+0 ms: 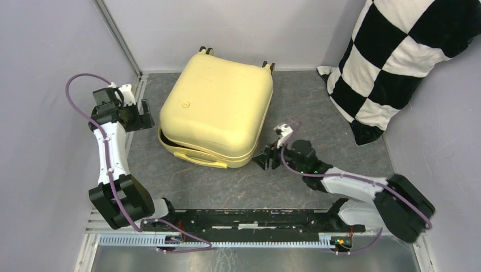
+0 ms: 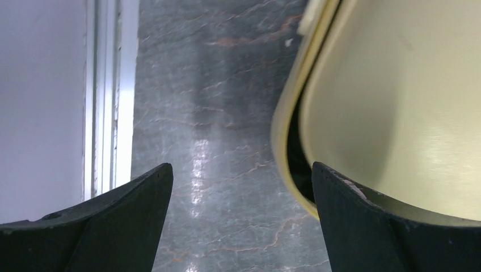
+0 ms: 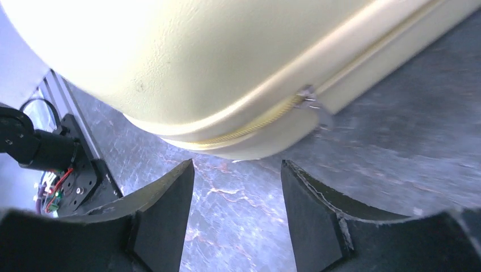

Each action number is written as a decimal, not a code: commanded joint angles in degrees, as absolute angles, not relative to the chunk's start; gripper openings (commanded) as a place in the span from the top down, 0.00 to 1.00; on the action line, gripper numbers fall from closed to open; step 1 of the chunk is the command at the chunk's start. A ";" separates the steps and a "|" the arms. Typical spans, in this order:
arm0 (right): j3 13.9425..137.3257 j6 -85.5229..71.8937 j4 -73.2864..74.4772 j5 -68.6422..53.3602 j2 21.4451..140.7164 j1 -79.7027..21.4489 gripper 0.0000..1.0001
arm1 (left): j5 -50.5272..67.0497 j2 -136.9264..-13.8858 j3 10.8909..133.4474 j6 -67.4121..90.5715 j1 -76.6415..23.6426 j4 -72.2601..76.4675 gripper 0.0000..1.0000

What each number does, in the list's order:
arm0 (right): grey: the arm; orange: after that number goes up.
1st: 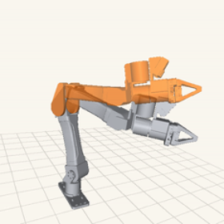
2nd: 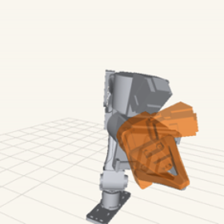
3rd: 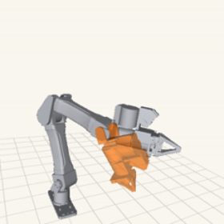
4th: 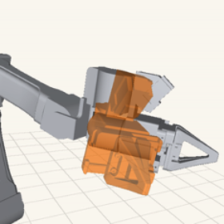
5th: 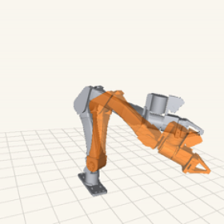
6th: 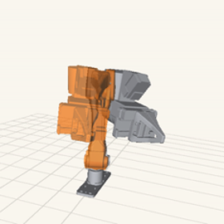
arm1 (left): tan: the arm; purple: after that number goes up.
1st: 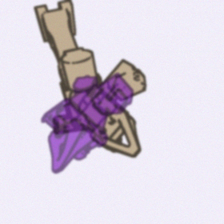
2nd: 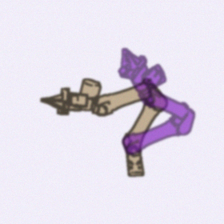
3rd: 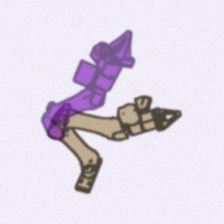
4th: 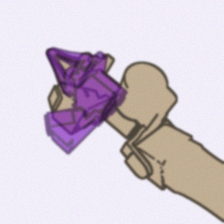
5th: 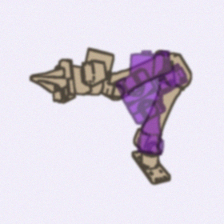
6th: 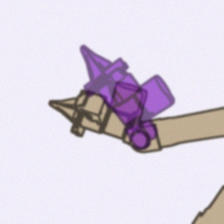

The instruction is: Pack the luggage

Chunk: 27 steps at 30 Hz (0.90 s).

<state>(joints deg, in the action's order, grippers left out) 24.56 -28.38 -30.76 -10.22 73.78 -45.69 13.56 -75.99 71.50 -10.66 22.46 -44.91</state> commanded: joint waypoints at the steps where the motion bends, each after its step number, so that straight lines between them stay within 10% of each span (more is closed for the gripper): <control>1: 16.24 -25.14 -31.12 -11.47 61.08 -38.65 0.34 | 16.19 -76.75 71.06 -13.77 26.59 -43.76 0.05; 12: 16.80 -4.09 -33.93 -21.23 64.67 -30.46 0.22 | 22.02 -79.68 65.51 -14.72 28.43 -43.11 0.16; 27: 24.44 -1.56 -53.05 -35.67 82.00 -30.44 0.32 | 28.50 -80.21 59.20 -16.87 28.33 -41.66 0.39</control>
<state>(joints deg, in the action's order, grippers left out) 22.02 -0.97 -43.42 -30.87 79.05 -30.59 27.53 -80.01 59.57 -13.50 28.21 -42.09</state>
